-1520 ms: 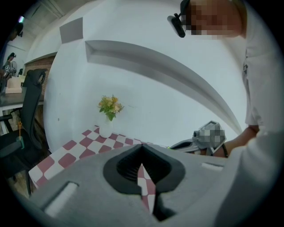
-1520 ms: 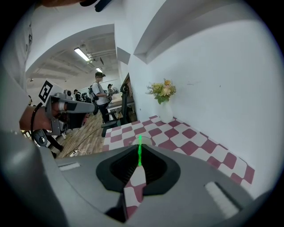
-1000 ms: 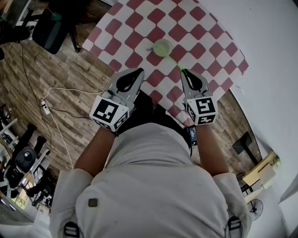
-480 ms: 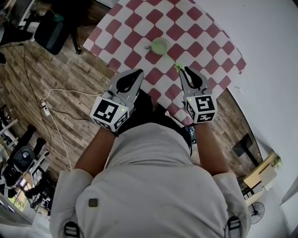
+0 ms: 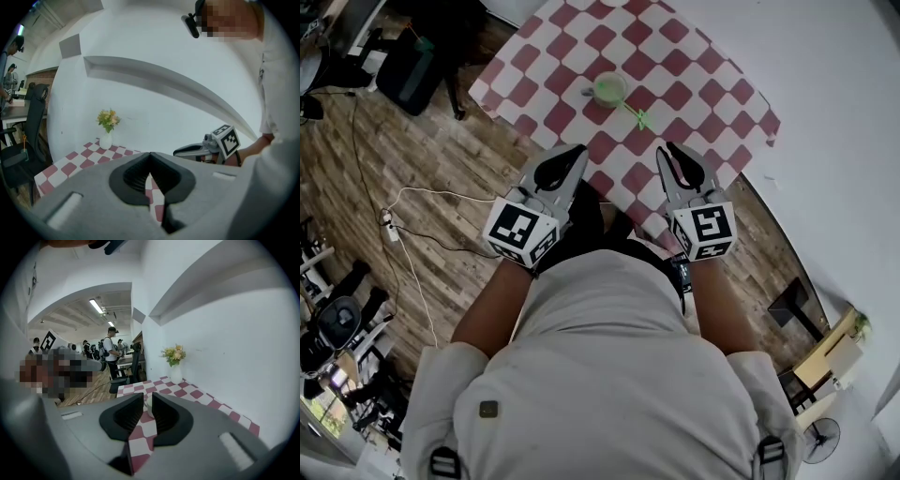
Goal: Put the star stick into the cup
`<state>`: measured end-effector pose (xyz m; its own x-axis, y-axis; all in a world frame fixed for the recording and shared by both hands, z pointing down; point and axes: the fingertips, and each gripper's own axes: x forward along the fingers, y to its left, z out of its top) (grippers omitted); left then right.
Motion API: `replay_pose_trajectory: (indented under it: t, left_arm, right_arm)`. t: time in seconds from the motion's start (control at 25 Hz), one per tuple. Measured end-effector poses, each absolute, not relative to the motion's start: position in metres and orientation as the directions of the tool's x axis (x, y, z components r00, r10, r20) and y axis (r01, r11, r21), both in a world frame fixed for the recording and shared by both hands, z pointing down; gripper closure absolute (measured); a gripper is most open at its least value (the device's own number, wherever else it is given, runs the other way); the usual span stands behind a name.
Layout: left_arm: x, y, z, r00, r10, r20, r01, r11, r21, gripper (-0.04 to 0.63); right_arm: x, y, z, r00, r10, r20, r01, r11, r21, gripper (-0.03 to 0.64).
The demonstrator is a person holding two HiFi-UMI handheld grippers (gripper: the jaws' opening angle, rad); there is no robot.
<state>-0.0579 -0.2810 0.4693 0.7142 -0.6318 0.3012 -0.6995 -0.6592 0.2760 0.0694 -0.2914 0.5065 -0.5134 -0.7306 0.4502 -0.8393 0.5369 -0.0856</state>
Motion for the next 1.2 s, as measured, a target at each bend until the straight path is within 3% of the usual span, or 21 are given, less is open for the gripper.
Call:
replay_pose_trajectory:
  t: [0.68, 1.2]
  left_arm:
    - [-0.02, -0.2, 0.4, 0.691, -0.701, 0.176, -0.723, -0.675, 0.147, 0.591]
    - [-0.007, -0.152, 0.373, 0.652, -0.745, 0.138, -0.757, -0.648, 0.077, 0.591]
  right_arm:
    - [0.096, -0.209, 0.402, -0.578, -0.788, 0.214, -0.807, 0.59, -0.008, 0.607]
    - [0.109, -0.161, 0.383, -0.637, -0.751, 0.171, -0.761, 0.649, 0.014, 0.607]
